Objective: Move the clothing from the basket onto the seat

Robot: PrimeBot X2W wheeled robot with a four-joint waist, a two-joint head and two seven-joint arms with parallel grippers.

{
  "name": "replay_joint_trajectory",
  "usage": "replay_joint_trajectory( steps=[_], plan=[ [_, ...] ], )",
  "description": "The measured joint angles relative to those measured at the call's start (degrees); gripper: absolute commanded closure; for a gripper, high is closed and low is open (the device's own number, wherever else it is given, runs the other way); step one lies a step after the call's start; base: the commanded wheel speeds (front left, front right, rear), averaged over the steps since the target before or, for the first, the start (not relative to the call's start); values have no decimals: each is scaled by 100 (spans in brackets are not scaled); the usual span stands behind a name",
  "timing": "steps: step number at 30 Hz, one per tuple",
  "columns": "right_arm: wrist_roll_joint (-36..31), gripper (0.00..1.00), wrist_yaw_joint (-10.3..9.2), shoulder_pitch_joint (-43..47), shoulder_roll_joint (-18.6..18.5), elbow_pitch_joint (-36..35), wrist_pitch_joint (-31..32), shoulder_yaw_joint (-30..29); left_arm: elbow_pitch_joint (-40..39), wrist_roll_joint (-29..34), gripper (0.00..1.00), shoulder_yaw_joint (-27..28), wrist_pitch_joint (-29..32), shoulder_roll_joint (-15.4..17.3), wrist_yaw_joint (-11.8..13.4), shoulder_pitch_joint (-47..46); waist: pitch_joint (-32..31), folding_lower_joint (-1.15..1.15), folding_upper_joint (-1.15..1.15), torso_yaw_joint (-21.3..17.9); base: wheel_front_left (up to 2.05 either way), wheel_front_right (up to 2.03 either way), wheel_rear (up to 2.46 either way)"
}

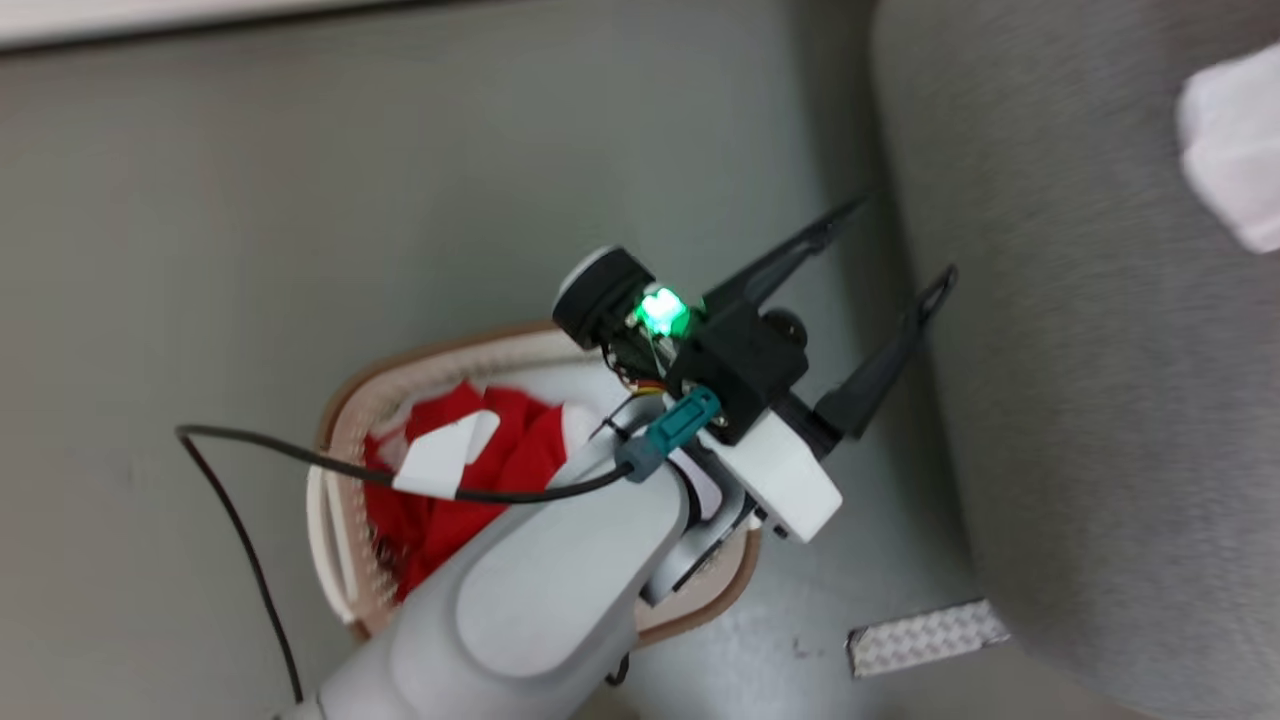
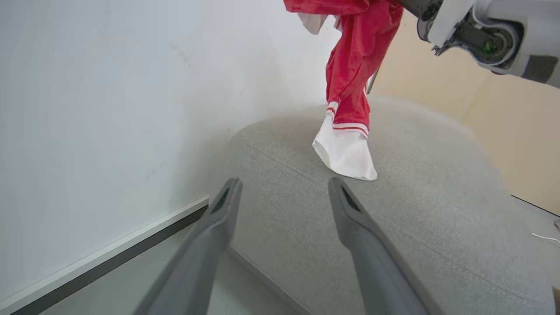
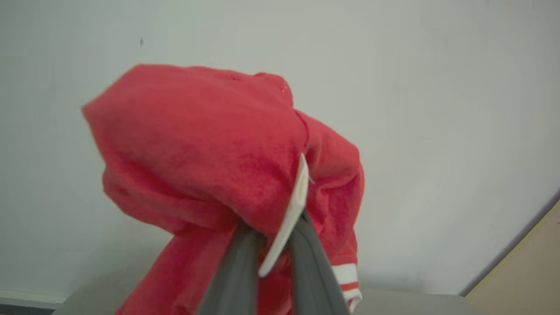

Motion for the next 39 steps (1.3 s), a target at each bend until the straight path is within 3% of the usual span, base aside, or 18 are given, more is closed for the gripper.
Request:
replay_joint_trajectory(
  steps=[5, 9, 10, 12, 13, 21, 27, 39],
  plan=[
    [-266, 100, 0, -581, -343, 1134, 0, -283, 90, -59, 0, -165, -188, -18, 160, -249, 589, 0, 0, 308, 0, 0, 0],
    [-602, 100, 0, -612, -349, 2204, 2, -610, 179, -272, 0, -396, -264, -24, 305, -261, 847, 0, 0, 592, 0, 0, 0],
    [-689, 92, 0, -602, -320, 2379, 1, -711, 225, -307, 0, -437, -296, -25, 330, -253, 883, 0, 0, 654, 0, 0, 0],
    [-889, 50, 0, -547, -220, 2621, 0, -889, 318, -375, 0, -487, -324, -22, 382, -215, 912, 0, 0, 750, 0, 0, 0],
    [-961, 0, 0, -503, -156, 2709, 0, -996, 361, -416, 0, -495, -355, -22, 417, -179, 891, 0, 0, 773, 0, 0, 0],
    [-1380, 0, 0, 258, 189, 2215, 1, -1486, 626, -657, 0, -405, -536, -26, 528, 104, 353, -1, 0, 730, 0, 0, 0],
    [-1438, 0, 0, 1442, 590, 1147, 0, -1550, 805, -786, 0, -190, -582, -9, 534, 608, -325, -2, 0, 688, 0, 0, 0],
    [-1156, 0, 0, 3887, 1515, -1040, 0, -1096, 560, -628, 0, 981, -597, 436, 782, 2462, -1968, -4, 0, 826, 0, 0, 0]
  ],
)
